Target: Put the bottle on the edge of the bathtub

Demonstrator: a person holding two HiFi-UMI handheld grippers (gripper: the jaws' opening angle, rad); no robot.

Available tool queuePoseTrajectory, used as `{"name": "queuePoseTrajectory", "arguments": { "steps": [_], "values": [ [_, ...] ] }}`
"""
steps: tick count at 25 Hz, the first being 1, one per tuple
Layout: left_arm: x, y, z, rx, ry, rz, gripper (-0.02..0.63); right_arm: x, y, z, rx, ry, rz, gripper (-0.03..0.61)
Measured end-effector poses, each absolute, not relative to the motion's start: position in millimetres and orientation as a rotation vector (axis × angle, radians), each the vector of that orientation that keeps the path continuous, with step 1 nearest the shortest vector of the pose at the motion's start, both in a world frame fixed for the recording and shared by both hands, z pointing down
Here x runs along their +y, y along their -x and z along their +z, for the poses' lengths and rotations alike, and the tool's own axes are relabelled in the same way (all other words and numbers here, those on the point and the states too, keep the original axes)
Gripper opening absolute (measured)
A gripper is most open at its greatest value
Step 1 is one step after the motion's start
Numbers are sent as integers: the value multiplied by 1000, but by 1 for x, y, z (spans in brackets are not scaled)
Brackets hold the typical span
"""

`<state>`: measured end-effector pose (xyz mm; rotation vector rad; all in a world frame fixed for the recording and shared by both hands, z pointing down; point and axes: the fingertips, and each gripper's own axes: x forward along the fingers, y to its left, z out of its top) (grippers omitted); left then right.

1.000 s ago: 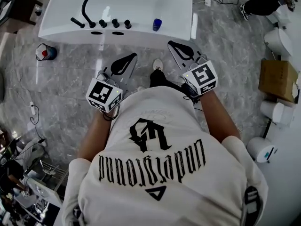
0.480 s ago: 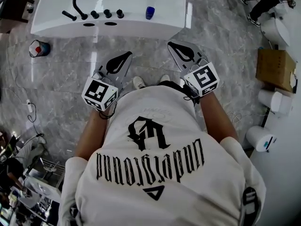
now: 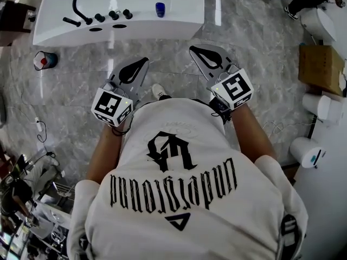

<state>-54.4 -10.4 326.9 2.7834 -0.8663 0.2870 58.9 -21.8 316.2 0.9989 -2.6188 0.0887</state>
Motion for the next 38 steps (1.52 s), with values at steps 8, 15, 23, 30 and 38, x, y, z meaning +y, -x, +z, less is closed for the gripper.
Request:
{"name": "queuePoseTrajectory", "arguments": {
  "steps": [8, 15, 23, 30, 38],
  "values": [
    [14, 0, 328, -873, -2773, 307, 15, 9, -110, 314, -2645, -987, 113, 15],
    [43, -37, 322, -942, -2771, 294, 15, 44, -148, 315, -2673, -916, 95, 15],
    [96, -68, 320, -1023, -2753, 270, 15, 92, -178, 306, -2714, -845, 44, 15],
    [140, -86, 307, -1094, -2754, 256, 15, 133, -199, 296, -2750, -791, 11, 15],
    [183, -89, 296, -1172, -2734, 259, 15, 174, -206, 293, -2766, -737, -12, 15]
  ]
}}
